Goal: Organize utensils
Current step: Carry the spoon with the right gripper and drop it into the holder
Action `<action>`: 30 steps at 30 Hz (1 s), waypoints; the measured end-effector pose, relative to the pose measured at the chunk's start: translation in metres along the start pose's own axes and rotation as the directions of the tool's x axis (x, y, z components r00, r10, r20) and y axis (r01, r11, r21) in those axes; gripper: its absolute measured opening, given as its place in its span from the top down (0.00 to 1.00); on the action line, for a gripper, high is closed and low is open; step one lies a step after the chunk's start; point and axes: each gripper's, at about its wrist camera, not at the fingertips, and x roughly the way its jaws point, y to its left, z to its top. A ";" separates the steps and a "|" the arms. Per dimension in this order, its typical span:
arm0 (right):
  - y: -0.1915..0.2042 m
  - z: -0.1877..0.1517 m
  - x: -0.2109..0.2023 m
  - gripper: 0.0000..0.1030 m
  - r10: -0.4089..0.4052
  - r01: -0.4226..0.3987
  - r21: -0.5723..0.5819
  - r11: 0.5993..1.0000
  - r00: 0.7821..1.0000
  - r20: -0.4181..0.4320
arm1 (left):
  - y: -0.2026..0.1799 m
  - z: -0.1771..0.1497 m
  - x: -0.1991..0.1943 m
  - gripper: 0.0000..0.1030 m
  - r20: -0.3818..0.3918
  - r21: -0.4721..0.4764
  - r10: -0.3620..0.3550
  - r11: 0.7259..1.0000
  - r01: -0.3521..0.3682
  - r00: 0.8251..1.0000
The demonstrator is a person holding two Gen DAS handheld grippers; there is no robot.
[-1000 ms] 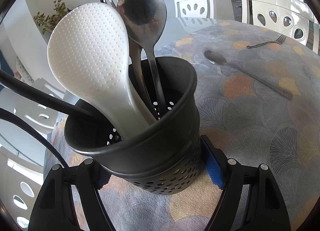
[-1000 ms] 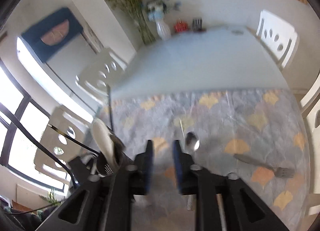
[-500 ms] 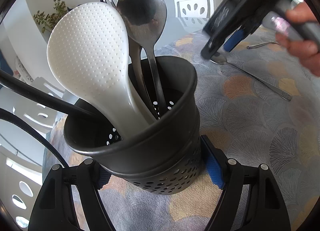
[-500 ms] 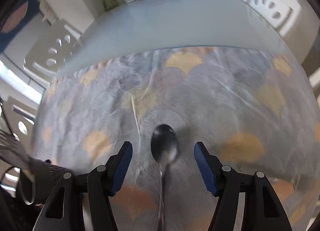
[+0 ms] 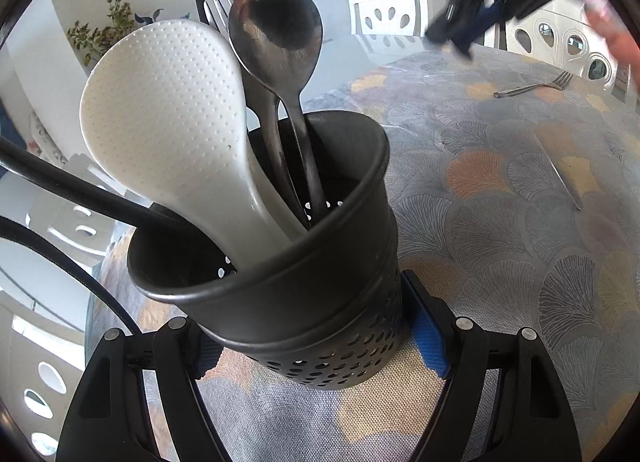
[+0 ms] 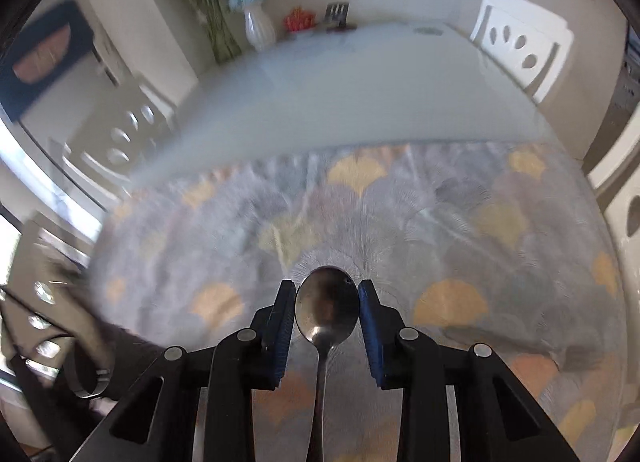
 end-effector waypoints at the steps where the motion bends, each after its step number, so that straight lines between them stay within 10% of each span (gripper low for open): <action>1: 0.001 -0.001 -0.013 0.70 0.005 -0.005 0.005 1.000 1.000 0.022 | 0.000 0.000 0.000 0.25 0.000 0.000 0.000 1.000 0.000 1.000; 17: 0.078 0.040 -0.160 0.70 0.063 -0.008 -0.147 0.989 0.927 0.369 | -0.001 -0.001 -0.001 0.25 0.001 0.004 0.006 1.000 -0.006 1.000; 30: 0.152 0.042 -0.162 0.70 0.273 -0.194 -0.266 0.944 0.912 0.306 | -0.004 0.001 -0.002 0.25 0.000 0.004 0.006 1.000 -0.006 1.000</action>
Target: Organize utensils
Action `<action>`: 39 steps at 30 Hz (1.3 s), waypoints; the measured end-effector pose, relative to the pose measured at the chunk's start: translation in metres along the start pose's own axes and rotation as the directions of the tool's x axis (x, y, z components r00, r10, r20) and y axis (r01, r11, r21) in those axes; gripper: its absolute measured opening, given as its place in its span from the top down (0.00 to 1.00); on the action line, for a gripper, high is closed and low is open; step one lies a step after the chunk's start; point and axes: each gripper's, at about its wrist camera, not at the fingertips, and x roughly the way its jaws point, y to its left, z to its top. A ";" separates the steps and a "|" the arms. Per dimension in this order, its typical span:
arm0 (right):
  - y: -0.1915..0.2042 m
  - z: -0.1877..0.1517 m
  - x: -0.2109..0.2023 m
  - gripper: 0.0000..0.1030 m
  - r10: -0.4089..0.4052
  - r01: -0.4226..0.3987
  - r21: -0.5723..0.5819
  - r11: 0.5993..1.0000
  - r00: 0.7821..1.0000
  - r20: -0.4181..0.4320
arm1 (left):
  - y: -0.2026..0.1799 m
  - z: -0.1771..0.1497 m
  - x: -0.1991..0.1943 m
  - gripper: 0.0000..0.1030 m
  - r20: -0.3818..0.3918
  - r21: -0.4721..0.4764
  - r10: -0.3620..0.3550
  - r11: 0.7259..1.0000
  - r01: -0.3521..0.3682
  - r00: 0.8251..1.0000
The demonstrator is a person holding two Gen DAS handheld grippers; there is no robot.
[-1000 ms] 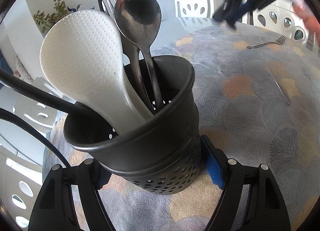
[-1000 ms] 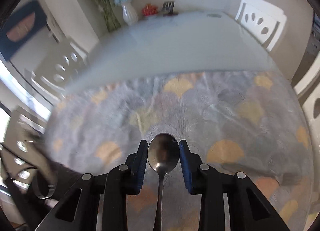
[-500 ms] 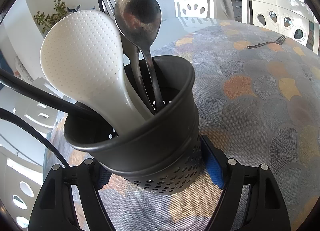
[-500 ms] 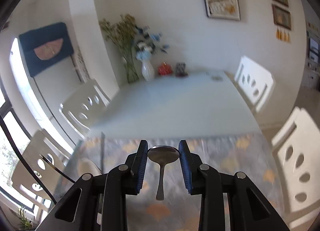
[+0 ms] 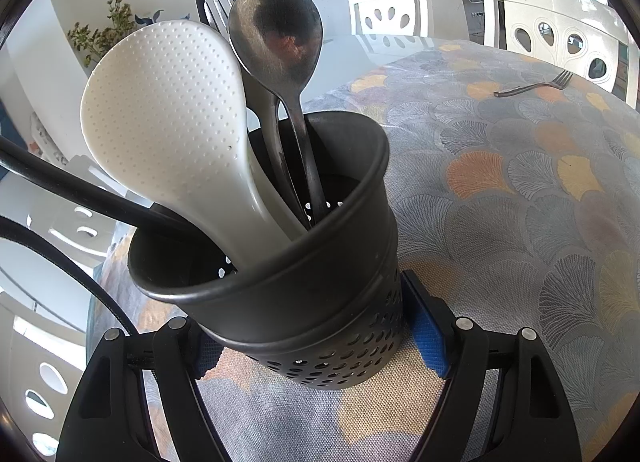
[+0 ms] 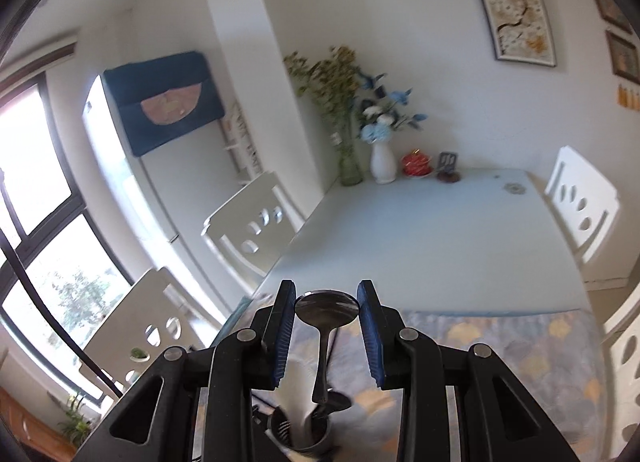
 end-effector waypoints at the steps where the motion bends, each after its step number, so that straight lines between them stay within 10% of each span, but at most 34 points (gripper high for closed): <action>1: 0.005 -0.004 0.005 0.70 0.009 -0.009 -0.005 1.000 1.000 -0.015 | 0.000 0.000 0.000 0.25 0.000 0.000 -0.001 1.000 0.001 1.000; 15: 0.005 -0.043 0.048 0.67 0.052 -0.051 0.011 0.999 0.972 -0.229 | 0.000 0.000 0.000 0.25 -0.001 0.000 -0.001 1.000 0.001 1.000; 25: -0.032 -0.009 -0.027 0.26 -0.021 0.024 0.052 0.998 0.999 -0.043 | -0.007 -0.001 -0.004 0.25 0.000 0.003 0.004 1.000 -0.004 1.000; 39: -0.142 -0.043 -0.088 0.23 -0.177 0.181 0.350 0.919 0.983 -0.044 | -0.001 0.000 -0.014 0.22 -0.007 -0.032 -0.110 0.993 0.110 0.994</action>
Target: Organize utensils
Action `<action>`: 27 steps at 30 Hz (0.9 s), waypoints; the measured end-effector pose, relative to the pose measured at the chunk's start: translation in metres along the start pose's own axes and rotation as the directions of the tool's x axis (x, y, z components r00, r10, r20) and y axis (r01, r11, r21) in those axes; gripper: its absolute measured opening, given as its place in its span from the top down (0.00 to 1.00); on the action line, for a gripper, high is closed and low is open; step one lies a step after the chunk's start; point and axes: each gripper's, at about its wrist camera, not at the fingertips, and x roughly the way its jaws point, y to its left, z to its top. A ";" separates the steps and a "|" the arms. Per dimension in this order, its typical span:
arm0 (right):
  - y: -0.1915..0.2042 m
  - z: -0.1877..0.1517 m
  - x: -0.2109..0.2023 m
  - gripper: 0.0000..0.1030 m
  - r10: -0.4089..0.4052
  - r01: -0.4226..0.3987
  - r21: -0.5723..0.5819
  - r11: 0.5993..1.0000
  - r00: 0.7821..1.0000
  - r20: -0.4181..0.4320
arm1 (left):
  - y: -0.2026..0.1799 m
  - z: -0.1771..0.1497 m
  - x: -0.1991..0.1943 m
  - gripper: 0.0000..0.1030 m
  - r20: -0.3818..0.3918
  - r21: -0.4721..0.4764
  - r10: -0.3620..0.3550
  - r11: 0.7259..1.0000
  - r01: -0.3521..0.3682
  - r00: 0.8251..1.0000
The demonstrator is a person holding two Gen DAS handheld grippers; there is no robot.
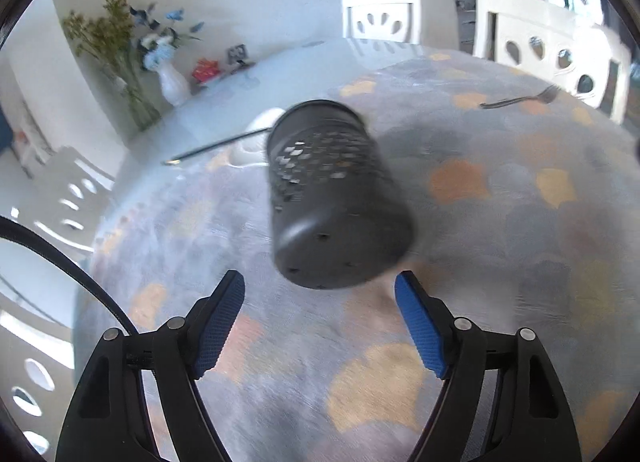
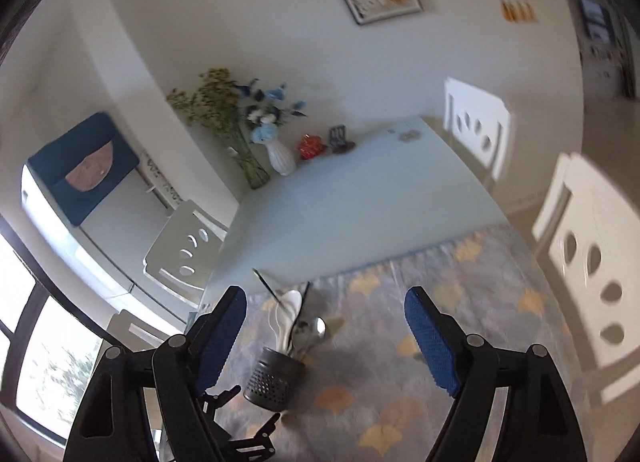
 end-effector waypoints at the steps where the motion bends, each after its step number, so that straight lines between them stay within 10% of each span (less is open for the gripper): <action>1: -0.007 -0.003 0.002 0.23 0.003 -0.003 0.014 1.000 1.000 -0.019 | 0.000 0.000 -0.002 0.21 -0.004 -0.001 -0.018 1.000 0.018 1.000; 11: -0.048 -0.057 0.074 0.23 -0.065 0.078 0.030 0.997 0.952 -0.299 | 0.009 0.014 -0.017 0.20 -0.018 -0.133 -0.094 0.987 0.091 0.995; 18: -0.025 -0.068 0.067 0.23 -0.139 0.124 -0.072 0.990 0.954 -0.266 | 0.024 0.028 -0.075 0.19 0.059 -0.311 0.117 0.946 -0.094 0.991; 22: 0.004 -0.082 0.050 0.23 -0.121 0.097 -0.111 0.989 0.962 -0.243 | 0.028 0.036 -0.121 0.00 0.100 -0.348 0.232 0.919 -0.185 0.968; 27: 0.041 -0.110 0.026 0.23 -0.131 0.086 -0.209 0.974 0.969 -0.210 | 0.020 0.041 -0.164 0.00 0.141 -0.321 0.315 0.911 -0.257 0.939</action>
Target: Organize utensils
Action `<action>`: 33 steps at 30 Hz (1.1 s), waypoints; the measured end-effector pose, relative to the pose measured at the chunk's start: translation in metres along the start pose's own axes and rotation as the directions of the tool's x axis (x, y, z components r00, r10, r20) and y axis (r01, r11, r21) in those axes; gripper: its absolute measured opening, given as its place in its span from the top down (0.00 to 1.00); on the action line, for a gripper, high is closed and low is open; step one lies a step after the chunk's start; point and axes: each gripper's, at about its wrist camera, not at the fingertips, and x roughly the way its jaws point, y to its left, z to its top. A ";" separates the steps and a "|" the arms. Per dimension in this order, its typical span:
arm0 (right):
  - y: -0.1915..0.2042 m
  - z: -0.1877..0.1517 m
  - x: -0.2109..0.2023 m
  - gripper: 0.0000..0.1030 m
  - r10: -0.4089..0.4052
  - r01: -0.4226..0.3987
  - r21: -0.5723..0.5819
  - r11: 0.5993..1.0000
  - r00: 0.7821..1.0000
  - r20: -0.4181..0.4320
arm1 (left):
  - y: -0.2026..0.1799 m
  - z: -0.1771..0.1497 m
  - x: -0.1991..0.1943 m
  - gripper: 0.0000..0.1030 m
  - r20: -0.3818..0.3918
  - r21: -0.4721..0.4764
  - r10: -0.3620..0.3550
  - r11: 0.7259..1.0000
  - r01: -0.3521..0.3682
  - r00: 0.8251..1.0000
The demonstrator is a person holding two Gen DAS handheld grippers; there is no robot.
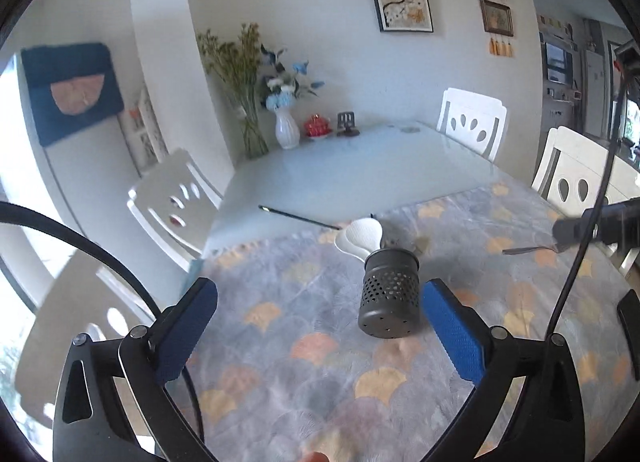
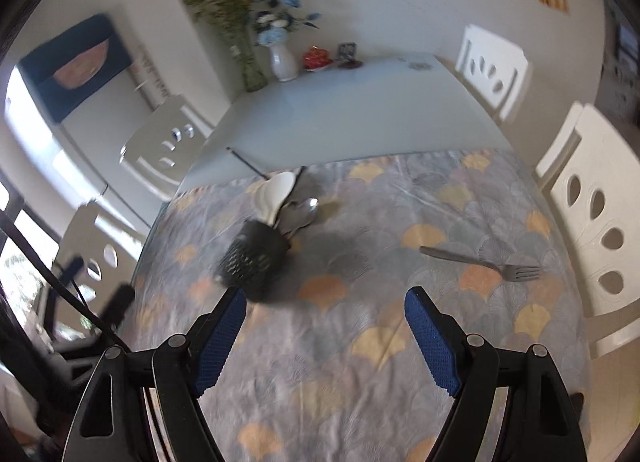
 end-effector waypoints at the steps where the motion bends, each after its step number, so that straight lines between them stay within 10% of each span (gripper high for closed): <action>1: 0.010 -0.006 -0.006 0.23 -0.007 0.008 -0.034 0.999 1.000 0.013 | -0.001 0.000 -0.006 0.00 0.002 -0.001 0.015 1.000 -0.015 1.000; 12: 0.044 -0.059 -0.052 0.23 0.032 -0.028 -0.225 0.974 0.999 0.012 | -0.023 -0.022 -0.053 0.00 -0.138 -0.125 0.055 0.990 -0.072 0.989; 23: -0.037 -0.134 -0.069 0.23 0.121 -0.118 0.026 0.993 0.981 -0.149 | -0.080 -0.066 -0.097 0.00 -0.306 -0.080 0.082 0.991 -0.111 0.948; 33: -0.045 -0.163 -0.079 0.23 0.150 -0.141 0.063 0.988 0.970 -0.191 | -0.080 -0.082 -0.119 0.00 -0.301 -0.084 0.075 0.991 -0.104 0.951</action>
